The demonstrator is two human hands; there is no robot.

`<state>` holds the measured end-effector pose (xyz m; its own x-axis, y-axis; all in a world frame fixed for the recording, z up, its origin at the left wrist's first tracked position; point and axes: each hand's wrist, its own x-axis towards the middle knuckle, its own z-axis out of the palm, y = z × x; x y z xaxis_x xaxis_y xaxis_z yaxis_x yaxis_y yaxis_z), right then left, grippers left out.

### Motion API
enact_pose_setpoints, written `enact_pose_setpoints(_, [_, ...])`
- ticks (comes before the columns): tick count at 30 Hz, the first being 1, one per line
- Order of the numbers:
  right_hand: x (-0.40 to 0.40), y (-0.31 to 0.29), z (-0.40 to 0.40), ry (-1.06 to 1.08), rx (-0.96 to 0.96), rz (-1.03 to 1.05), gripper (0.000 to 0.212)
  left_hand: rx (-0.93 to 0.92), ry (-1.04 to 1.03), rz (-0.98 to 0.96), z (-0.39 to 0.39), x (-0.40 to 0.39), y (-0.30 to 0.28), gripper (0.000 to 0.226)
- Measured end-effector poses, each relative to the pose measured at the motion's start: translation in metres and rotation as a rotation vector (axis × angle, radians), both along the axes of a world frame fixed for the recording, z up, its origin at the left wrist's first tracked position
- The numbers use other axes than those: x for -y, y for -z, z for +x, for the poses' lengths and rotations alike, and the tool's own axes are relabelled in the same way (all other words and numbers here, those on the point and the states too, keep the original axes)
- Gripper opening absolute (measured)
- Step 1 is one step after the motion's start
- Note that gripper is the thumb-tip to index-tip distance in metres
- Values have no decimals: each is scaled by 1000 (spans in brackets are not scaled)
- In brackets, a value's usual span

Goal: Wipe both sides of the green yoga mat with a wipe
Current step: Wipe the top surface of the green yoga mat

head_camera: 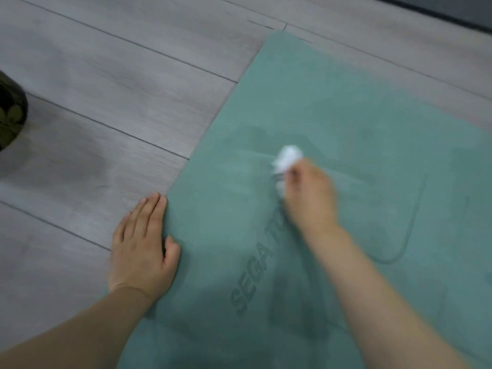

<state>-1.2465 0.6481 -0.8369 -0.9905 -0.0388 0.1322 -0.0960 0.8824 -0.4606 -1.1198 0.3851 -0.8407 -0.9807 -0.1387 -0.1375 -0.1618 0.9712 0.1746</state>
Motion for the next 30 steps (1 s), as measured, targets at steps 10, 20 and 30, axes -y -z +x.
enact_pose_setpoints(10, [25, -1, -183, -401, -45, 151, 23, 20, 5, 34, -2, 1, -3, 72])
enact_pose_setpoints(20, [53, -9, -51, -1470, 75, -16, 20, 41, 18, 46, -4, -1, -7, 70])
enact_pose_setpoints(30, [-4, -2, -297, -19, -6, 129, 29, -19, -1, 117, -3, 3, 6, 70])
